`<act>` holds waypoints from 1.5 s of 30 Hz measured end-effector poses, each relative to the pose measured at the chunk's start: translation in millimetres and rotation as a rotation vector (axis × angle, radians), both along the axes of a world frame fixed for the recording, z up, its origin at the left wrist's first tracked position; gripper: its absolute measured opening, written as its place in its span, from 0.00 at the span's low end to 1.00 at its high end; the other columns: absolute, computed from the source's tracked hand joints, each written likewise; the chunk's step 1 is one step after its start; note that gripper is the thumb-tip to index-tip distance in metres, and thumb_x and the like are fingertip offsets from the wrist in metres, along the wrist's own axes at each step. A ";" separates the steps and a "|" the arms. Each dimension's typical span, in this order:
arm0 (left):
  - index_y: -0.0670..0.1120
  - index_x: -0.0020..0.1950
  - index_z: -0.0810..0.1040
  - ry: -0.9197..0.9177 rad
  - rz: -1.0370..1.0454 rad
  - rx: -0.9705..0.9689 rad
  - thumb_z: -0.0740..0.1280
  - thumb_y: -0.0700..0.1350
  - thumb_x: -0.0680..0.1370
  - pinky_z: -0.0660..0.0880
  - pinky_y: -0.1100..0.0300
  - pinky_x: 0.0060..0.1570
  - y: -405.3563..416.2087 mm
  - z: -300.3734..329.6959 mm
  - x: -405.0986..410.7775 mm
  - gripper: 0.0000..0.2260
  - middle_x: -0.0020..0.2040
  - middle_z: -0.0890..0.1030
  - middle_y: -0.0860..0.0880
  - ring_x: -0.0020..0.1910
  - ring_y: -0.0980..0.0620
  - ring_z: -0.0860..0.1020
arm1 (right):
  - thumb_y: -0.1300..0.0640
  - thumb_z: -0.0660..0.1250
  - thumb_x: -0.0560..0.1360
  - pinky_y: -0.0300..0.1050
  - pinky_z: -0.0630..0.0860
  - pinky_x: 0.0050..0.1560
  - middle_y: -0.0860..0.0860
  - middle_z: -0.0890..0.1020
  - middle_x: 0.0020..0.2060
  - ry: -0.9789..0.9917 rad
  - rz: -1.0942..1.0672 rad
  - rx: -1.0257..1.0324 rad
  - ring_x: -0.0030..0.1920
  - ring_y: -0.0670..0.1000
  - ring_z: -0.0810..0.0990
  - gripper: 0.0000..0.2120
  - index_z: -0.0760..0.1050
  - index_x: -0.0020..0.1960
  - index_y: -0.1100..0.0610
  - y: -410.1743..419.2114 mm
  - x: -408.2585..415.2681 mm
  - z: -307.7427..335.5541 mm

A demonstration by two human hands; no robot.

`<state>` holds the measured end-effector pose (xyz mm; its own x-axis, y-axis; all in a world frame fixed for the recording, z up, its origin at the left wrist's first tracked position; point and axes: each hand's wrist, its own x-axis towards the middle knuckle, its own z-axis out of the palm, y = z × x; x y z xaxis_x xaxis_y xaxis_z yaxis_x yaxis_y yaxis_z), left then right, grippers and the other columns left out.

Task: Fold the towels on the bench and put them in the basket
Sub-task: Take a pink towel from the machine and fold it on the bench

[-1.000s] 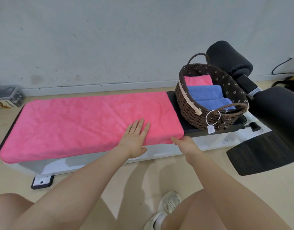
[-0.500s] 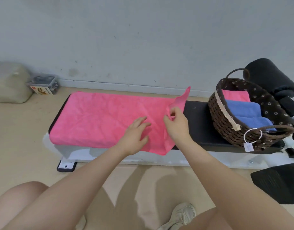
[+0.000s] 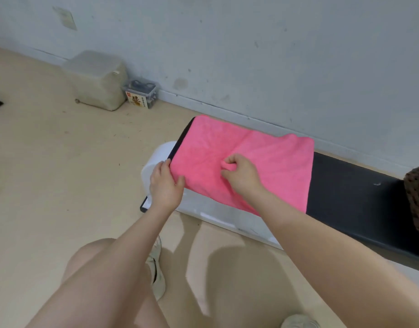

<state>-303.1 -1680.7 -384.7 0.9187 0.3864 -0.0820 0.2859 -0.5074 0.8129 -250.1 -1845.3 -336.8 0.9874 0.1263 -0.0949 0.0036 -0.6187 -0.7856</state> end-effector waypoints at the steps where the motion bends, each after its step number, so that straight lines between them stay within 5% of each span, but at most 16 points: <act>1: 0.44 0.71 0.63 -0.007 0.009 -0.129 0.64 0.49 0.72 0.66 0.45 0.66 3.6 -2.3 0.3 0.28 0.67 0.69 0.44 0.66 0.42 0.69 | 0.65 0.68 0.70 0.44 0.71 0.40 0.54 0.81 0.45 0.029 -0.009 -0.013 0.40 0.52 0.76 0.12 0.71 0.39 0.49 1.7 -0.4 -3.4; 6: 0.41 0.62 0.70 -0.016 0.230 -0.407 0.71 0.51 0.72 0.73 0.55 0.54 9.7 -6.3 12.9 0.24 0.55 0.76 0.47 0.54 0.47 0.76 | 0.65 0.63 0.70 0.43 0.66 0.33 0.50 0.73 0.29 0.109 -0.060 0.019 0.31 0.50 0.70 0.13 0.67 0.31 0.51 11.0 -0.5 -3.2; 12: 0.43 0.40 0.67 0.108 0.246 -0.530 0.72 0.54 0.70 0.69 0.58 0.36 17.1 -12.3 22.5 0.19 0.37 0.70 0.49 0.36 0.49 0.71 | 0.62 0.65 0.75 0.40 0.67 0.36 0.44 0.73 0.30 0.097 -0.039 0.044 0.32 0.43 0.68 0.09 0.75 0.38 0.52 15.2 -4.3 -9.6; 15: 0.46 0.32 0.63 0.053 0.244 -0.539 0.72 0.49 0.72 0.66 0.56 0.35 15.5 -4.5 21.5 0.19 0.30 0.66 0.48 0.31 0.48 0.66 | 0.62 0.67 0.74 0.38 0.67 0.36 0.44 0.73 0.29 0.070 -0.101 0.137 0.31 0.43 0.69 0.09 0.77 0.37 0.53 14.0 -6.0 -4.4; 18: 0.43 0.41 0.74 -0.063 0.192 -0.546 0.71 0.47 0.72 0.75 0.52 0.41 12.1 13.3 14.7 0.10 0.39 0.78 0.47 0.38 0.47 0.76 | 0.64 0.66 0.73 0.40 0.64 0.33 0.45 0.71 0.27 0.007 -0.192 0.203 0.29 0.44 0.67 0.15 0.72 0.31 0.50 14.5 -5.4 7.3; 23: 0.47 0.45 0.78 -0.227 -0.039 -0.642 0.69 0.41 0.75 0.78 0.50 0.41 -10.6 38.4 6.3 0.02 0.42 0.80 0.48 0.39 0.51 0.78 | 0.64 0.67 0.72 0.37 0.69 0.38 0.45 0.73 0.31 -0.160 -0.173 0.259 0.32 0.43 0.71 0.13 0.69 0.37 0.48 37.5 -8.0 33.9; 33: 0.41 0.55 0.80 -0.144 -0.039 -0.924 0.67 0.37 0.76 0.76 0.50 0.54 -28.3 39.8 7.4 0.09 0.51 0.83 0.41 0.50 0.46 0.81 | 0.66 0.66 0.73 0.37 0.75 0.49 0.50 0.82 0.43 -0.148 -0.037 0.195 0.44 0.47 0.79 0.08 0.81 0.46 0.56 38.1 -17.4 25.3; 40: 0.46 0.41 0.77 -0.177 0.178 -0.851 0.70 0.37 0.73 0.77 0.47 0.42 -32.3 36.8 8.3 0.05 0.36 0.79 0.46 0.36 0.47 0.77 | 0.65 0.66 0.74 0.33 0.72 0.45 0.49 0.80 0.42 -0.287 -0.050 0.188 0.41 0.45 0.76 0.09 0.78 0.45 0.51 34.6 -27.4 26.3; 45: 0.39 0.47 0.78 -0.182 0.171 -1.044 0.64 0.34 0.76 0.77 0.63 0.33 -39.5 43.0 8.3 0.04 0.35 0.80 0.45 0.32 0.54 0.80 | 0.65 0.67 0.74 0.26 0.70 0.41 0.49 0.79 0.42 -0.274 0.012 0.107 0.37 0.40 0.75 0.06 0.79 0.48 0.58 40.8 -36.3 15.1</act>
